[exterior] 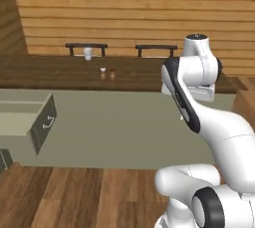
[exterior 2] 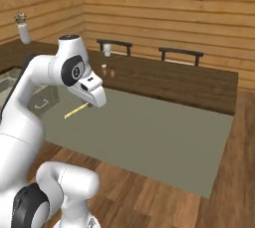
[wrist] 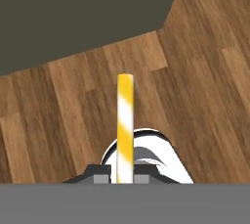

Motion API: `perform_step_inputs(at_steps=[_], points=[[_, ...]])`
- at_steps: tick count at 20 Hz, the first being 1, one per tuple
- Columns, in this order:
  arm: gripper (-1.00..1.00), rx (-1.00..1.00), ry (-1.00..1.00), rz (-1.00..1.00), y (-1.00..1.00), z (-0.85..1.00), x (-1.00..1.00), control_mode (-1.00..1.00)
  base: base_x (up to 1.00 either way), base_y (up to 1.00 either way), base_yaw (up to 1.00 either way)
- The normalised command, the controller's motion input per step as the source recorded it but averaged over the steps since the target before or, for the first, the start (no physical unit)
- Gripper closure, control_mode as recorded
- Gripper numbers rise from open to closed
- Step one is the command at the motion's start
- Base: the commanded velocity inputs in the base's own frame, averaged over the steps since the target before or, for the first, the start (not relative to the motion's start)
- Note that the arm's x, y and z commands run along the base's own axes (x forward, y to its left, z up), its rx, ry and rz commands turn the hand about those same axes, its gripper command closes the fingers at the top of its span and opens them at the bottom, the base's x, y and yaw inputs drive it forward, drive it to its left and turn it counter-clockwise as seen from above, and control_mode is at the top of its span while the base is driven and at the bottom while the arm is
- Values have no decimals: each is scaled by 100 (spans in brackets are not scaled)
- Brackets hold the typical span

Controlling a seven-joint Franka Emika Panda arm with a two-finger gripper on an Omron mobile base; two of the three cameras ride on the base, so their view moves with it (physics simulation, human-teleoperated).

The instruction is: Take a straw from the drawer in front and place it inside the glass cup on the dining counter.

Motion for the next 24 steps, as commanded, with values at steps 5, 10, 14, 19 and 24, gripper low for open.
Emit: perform_step_inputs(at_steps=[5,10,14,19,24], points=[[100,0,0,0,0,0,0,100,9,-100,-8],[100,0,0,0,0,0,0,100,28,-100,-1],[100,0,0,0,0,0,0,100,52,-100,0],[100,0,0,0,0,0,0,100,67,-100,0],[100,0,0,0,0,0,0,100,76,-100,0]])
